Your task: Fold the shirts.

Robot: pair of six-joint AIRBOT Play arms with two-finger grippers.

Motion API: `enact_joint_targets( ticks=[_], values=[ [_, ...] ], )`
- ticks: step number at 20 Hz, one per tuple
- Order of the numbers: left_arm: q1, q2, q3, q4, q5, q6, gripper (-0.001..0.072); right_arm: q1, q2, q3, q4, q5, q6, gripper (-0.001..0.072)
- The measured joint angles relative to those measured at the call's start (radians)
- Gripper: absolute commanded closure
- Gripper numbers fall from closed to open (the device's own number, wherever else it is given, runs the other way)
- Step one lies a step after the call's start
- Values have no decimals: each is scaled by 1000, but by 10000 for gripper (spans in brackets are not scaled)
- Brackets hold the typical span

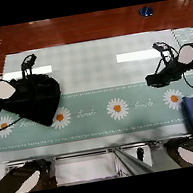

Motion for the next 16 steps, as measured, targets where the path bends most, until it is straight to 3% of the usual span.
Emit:
enact_joint_targets(
  ticks=[13, 16],
  values=[
    [0, 0, 0, 0, 0, 0, 682, 0, 0, 0, 0, -3, 0, 687],
    [0, 0, 0, 0, 15, 0, 682, 0, 0, 0, 9, -60, 0, 687]
  ],
)
